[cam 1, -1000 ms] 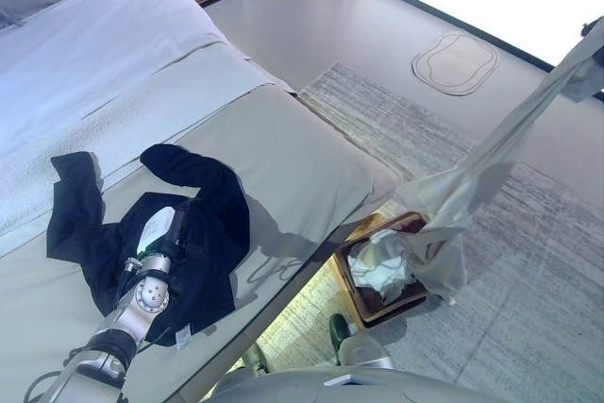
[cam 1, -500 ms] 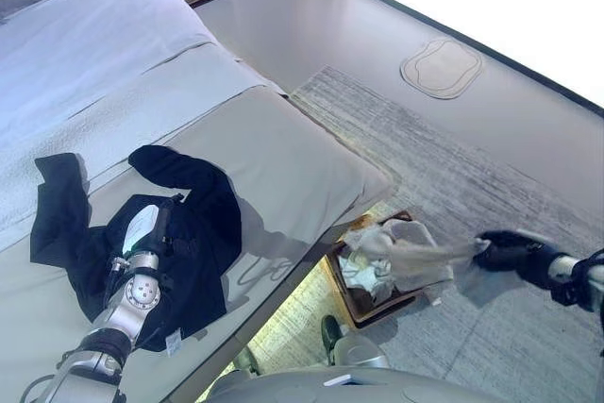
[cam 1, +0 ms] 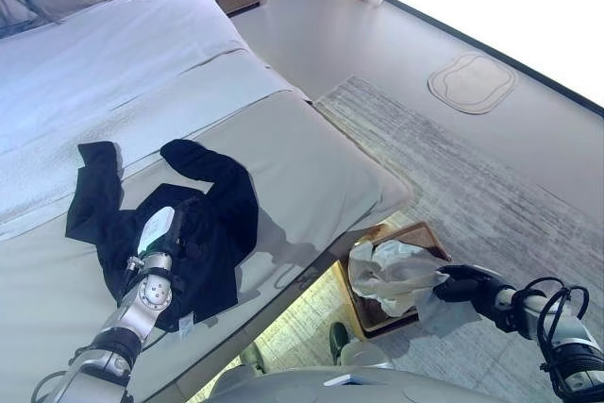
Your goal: Pick up the clothes from the bed and place them into the basket
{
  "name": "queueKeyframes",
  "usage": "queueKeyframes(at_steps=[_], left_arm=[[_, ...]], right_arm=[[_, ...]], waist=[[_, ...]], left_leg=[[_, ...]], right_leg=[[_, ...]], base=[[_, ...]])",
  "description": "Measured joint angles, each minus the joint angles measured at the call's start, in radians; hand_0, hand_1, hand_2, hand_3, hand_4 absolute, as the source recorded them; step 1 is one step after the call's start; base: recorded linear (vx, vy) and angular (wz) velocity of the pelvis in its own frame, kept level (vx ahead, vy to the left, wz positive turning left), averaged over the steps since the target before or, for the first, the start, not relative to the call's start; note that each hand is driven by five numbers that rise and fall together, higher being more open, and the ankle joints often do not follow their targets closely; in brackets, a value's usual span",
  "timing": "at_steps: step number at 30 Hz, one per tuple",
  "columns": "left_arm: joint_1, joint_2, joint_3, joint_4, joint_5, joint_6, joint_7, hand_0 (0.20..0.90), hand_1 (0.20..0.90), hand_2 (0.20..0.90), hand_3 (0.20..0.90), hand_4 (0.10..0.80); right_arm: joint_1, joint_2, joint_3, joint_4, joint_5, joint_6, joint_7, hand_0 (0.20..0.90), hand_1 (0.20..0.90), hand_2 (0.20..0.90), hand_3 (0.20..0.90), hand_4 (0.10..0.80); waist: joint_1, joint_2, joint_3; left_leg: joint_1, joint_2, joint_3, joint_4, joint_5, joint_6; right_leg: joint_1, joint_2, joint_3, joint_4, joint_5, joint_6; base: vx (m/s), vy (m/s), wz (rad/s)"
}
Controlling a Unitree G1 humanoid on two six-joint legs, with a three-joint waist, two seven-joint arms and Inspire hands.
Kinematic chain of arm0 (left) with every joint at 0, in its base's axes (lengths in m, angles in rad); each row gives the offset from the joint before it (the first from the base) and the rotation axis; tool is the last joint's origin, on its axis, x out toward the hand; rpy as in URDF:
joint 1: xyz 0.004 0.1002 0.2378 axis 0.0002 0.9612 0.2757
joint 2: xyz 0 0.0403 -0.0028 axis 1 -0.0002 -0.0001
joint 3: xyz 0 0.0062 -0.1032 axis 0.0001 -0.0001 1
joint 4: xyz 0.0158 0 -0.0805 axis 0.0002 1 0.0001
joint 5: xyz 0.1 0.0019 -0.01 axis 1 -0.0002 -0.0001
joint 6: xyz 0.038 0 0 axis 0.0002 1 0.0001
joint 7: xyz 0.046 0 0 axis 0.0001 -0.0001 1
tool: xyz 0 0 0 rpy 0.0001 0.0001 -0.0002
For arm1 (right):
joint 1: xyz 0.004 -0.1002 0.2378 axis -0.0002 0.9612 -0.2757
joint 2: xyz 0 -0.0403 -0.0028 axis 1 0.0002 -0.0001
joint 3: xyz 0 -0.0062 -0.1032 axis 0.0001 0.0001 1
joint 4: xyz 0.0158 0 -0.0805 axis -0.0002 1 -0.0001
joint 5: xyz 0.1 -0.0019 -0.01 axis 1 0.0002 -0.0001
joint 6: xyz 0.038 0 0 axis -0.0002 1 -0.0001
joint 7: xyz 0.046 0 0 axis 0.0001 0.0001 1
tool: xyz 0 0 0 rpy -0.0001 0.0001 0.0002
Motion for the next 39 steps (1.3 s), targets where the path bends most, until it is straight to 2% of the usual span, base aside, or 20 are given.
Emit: queueKeyframes(at_steps=[3, 4, 5, 11, 32, 37, 39], left_arm=[[-0.001, -0.002, -0.019, -0.006, 0.0, 0.01, 0.0, 0.9, 0.9, 0.9, 0.9, 0.8], [0.0, -0.002, -0.027, -0.006, 0.0, 0.01, 0.0, 0.9, 0.9, 0.9, 0.9, 0.8], [0.0, -0.003, -0.033, -0.006, 0.0, 0.01, 0.0, 0.9, 0.9, 0.9, 0.9, 0.8], [0.002, -0.015, -0.035, -0.007, 0.0, 0.011, 0.0, 0.9, 0.9, 0.9, 0.9, 0.8], [0.007, -0.02, -0.034, -0.04, -0.002, 0.012, 0.017, 0.9, 0.9, 0.9, 0.9, 0.8], [0.008, -0.036, -0.034, -0.041, -0.004, 0.017, 0.03, 0.9, 0.9, 0.9, 0.9, 0.8], [0.008, -0.042, -0.034, -0.043, -0.004, 0.034, 0.036, 0.9, 0.9, 0.9, 0.9, 0.8]], right_arm=[[-0.021, 0.013, 0.005, 0.017, 0.0, -0.03, -0.052, 0.3, 0.3, 0.3, 0.2, 0.1], [-0.029, 0.014, 0.009, 0.021, -0.001, -0.032, -0.067, 0.754, 0.754, 0.754, 0.73, 0.63], [-0.042, 0.014, 0.021, 0.031, -0.003, -0.035, -0.086, 0.9, 0.9, 0.9, 0.9, 0.8], [-0.069, 0.032, 0.045, 0.05, -0.024, -0.036, -0.159, 0.9, 0.9, 0.9, 0.9, 0.8], [-0.086, 0.048, 0.045, 0.081, -0.084, -0.03, -0.181, 0.9, 0.9, 0.9, 0.9, 0.8], [-0.093, 0.046, 0.045, 0.081, -0.183, -0.024, -0.2, 0.9, 0.9, 0.9, 0.9, 0.8], [-0.113, 0.03, 0.085, 0.067, -0.246, -0.011, -0.221, 0.9, 0.9, 0.9, 0.9, 0.8]], waist=[[0.013, 0.003, 0.0], [0.02, 0.004, 0.001], [0.025, 0.004, 0.001], [0.044, 0.004, 0.001], [0.052, 0.007, 0.001], [0.072, 0.01, 0.002], [0.078, 0.016, 0.006]], left_leg=[[0.0, -0.001, -0.003, 0.0, 0.001, 0.0], [0.0, -0.001, -0.004, 0.0, 0.001, 0.0], [0.0, -0.001, -0.005, 0.0, 0.001, 0.0], [0.0, -0.001, -0.018, 0.0, 0.004, 0.002], [0.0, -0.001, -0.032, 0.0, 0.009, 0.007], [-0.003, -0.001, -0.045, 0.0, 0.013, 0.007], [-0.008, -0.002, -0.057, 0.0, 0.016, 0.008]], right_leg=[[0.001, -0.001, -0.002, 0.0, 0.0, 0.0], [0.001, -0.001, -0.004, 0.0, 0.0, 0.0], [0.001, -0.001, -0.005, 0.0, 0.0, 0.0], [0.009, 0.0, -0.014, 0.0, 0.0, 0.0], [0.018, -0.002, -0.034, -0.001, -0.002, -0.001], [0.022, -0.002, -0.044, -0.001, -0.002, -0.001], [0.025, -0.002, -0.057, -0.001, -0.002, -0.001]], base=[[0.001, -0.002, 0.01], [0.0, 0.0, 0.0], [0.0, 0.0, 0.0], [0.017, -0.02, 0.06], [-0.001, -0.006, 0.02], [-0.026, 0.006, 0.06], [-0.036, 0.016, 0.15]])
